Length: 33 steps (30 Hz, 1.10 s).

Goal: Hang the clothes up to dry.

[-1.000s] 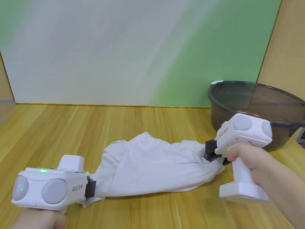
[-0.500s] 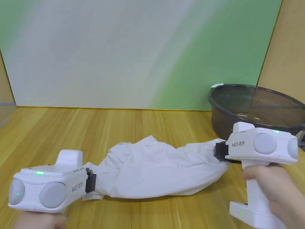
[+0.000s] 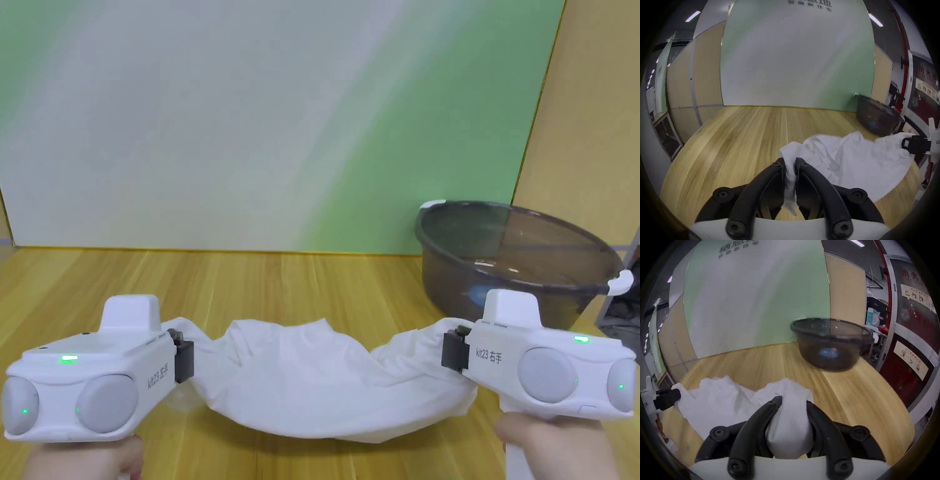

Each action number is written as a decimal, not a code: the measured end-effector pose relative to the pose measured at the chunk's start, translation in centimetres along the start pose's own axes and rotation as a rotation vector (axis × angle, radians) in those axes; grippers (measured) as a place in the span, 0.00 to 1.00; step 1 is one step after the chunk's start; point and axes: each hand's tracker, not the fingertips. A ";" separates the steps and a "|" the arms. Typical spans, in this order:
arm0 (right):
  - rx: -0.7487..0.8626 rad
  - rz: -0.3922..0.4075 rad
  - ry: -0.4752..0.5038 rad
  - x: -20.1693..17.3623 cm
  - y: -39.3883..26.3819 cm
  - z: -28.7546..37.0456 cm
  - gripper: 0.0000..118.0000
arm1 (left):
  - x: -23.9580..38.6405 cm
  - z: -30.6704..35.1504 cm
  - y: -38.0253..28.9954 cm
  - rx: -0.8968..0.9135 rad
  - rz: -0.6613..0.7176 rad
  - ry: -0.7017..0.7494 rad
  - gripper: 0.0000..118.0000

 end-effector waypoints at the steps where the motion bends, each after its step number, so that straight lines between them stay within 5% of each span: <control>1: 0.020 0.001 0.008 0.0 1.5 0.4 0.15 | -0.1 0.4 1.3 0.030 0.013 -0.006 0.07; 12: 0.359 0.074 0.023 -2.7 21.2 10.7 0.14 | -0.2 7.8 22.0 0.316 -0.067 0.059 0.07; 18: 0.452 0.036 0.022 -3.3 29.9 15.9 0.14 | -0.1 13.3 31.8 0.444 -0.041 0.105 0.07; 27: 0.528 0.003 0.022 -4.3 35.6 20.8 0.14 | 0.7 19.5 38.4 0.558 -0.008 0.123 0.07; 33: 0.509 -0.001 0.008 -5.2 37.8 19.4 0.14 | 0.8 17.2 40.3 0.577 0.000 0.167 0.07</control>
